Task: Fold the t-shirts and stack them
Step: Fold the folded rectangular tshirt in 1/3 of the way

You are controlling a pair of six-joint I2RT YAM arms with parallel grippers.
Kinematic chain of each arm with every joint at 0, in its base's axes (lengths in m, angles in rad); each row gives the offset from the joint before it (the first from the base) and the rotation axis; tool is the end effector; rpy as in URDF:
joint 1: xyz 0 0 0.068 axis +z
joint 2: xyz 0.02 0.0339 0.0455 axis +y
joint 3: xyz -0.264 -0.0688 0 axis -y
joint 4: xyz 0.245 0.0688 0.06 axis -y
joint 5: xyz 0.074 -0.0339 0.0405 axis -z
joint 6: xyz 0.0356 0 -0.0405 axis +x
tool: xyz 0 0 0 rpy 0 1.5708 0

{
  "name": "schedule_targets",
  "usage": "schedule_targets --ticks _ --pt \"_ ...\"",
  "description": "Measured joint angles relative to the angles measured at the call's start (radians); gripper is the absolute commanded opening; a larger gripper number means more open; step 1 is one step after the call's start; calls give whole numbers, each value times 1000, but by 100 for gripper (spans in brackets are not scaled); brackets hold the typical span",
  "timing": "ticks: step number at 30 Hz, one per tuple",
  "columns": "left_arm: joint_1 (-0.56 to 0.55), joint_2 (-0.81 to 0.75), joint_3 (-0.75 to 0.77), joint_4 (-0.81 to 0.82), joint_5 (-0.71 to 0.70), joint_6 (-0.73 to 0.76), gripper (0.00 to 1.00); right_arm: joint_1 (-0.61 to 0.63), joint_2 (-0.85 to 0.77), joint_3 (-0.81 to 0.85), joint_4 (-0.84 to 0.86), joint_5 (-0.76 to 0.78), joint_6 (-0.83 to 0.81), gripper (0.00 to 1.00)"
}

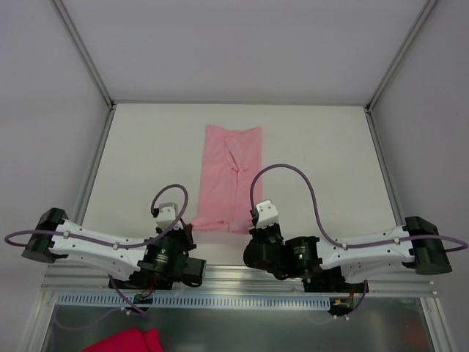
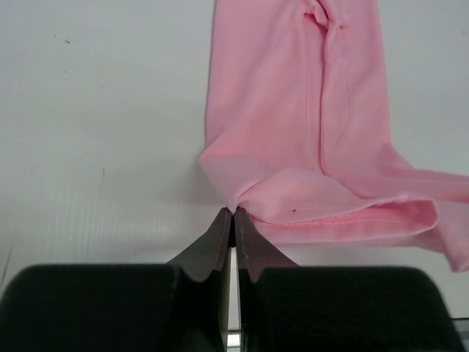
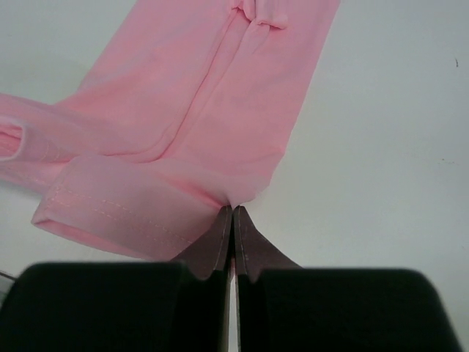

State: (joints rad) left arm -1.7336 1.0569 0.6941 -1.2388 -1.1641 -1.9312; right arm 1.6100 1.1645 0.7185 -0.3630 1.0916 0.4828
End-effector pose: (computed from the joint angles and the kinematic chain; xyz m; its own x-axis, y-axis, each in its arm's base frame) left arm 0.0099 -0.1413 0.2245 -0.4181 -0.2617 -0.8699 0.0156 0.9554 -0.2949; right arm 0.0227 0.2261 0.2390 -0.1999 -0.3647 -0.9094 -0.4425 0.8617 -0.2483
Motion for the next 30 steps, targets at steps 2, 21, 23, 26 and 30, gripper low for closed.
schedule_targets --ticks 2,21,23,26,30 --pt "48 -63 -11 90 -6 98 0 -19 0 0 20 -6 -21 1" --pt "466 4 -178 1088 218 1014 0 -216 105 0 211 -179 -144 1" --pt "486 4 -176 1107 223 1033 0 -248 124 0 224 -184 -148 1" --pt "517 6 -175 1122 233 1052 0 -293 166 0 240 -190 -156 1" --pt "566 24 -175 1142 253 1074 0 -355 225 0 270 -214 -181 1"
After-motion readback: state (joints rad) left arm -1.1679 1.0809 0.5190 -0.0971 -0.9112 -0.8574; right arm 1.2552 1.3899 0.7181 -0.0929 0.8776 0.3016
